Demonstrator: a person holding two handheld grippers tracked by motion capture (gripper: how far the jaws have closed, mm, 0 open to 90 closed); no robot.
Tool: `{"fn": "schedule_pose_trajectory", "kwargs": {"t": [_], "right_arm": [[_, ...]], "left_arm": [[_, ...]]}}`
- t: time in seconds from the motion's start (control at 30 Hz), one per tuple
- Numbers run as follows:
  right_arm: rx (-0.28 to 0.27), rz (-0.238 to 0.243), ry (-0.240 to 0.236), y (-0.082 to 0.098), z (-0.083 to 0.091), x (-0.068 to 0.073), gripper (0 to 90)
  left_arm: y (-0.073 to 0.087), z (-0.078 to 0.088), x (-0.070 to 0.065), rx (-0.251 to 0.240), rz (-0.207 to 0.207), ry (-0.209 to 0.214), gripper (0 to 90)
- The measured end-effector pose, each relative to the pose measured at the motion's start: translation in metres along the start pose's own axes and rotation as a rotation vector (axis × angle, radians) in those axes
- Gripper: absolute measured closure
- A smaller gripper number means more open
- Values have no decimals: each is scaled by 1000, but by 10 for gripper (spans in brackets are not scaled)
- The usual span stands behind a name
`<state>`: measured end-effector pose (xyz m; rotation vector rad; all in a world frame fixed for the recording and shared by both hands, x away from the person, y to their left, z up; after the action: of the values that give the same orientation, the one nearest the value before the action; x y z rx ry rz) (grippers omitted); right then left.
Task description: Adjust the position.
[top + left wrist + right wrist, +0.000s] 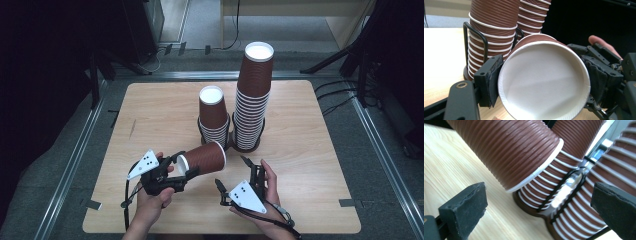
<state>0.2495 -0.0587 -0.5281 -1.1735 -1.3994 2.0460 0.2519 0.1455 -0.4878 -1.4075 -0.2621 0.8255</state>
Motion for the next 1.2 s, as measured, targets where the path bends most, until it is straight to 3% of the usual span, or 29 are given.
{"fn": "schedule_pose_trajectory", "kwargs": {"t": [0.07, 0.23, 0.33, 0.43, 0.57, 0.8, 0.93, 1.03, 1.2], "right_arm": [[-19, -66, -6, 0, 0, 0, 32], [-46, -186, 38, 4, 0, -3, 64], [-55, -301, 38, 6, 1, -6, 64], [-77, -446, 41, 6, 2, -10, 65], [-94, -542, 35, 3, 3, -12, 64], [-130, -752, -17, -3, 5, -11, 64], [-114, -848, -44, -2, 5, -9, 74], [-113, -970, -64, 1, 5, -11, 74], [-90, -1077, -95, 2, 5, -9, 42]], "left_arm": [[0, 0, 0, -6, -1, -5, 228], [0, 0, 0, -15, -4, -20, 228], [0, 0, 0, -17, -4, -18, 227], [-1, 0, 0, -22, -3, -16, 228], [0, -2, -1, -27, -3, -18, 228], [0, -4, -4, -38, -5, -11, 227], [2, -5, -6, -41, -4, -8, 227], [3, -7, -7, -40, -4, -5, 227], [3, -8, -8, -47, -13, -10, 227]]}}
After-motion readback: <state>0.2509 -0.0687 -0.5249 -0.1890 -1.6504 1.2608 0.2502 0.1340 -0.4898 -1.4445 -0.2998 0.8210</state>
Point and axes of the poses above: each handheld gripper's, and its own axes: z roughly backward along the jaws, y roughly out of its underside, x roughly to its left, the point moved 5 cm from there along -z, roughly forward along the jaws
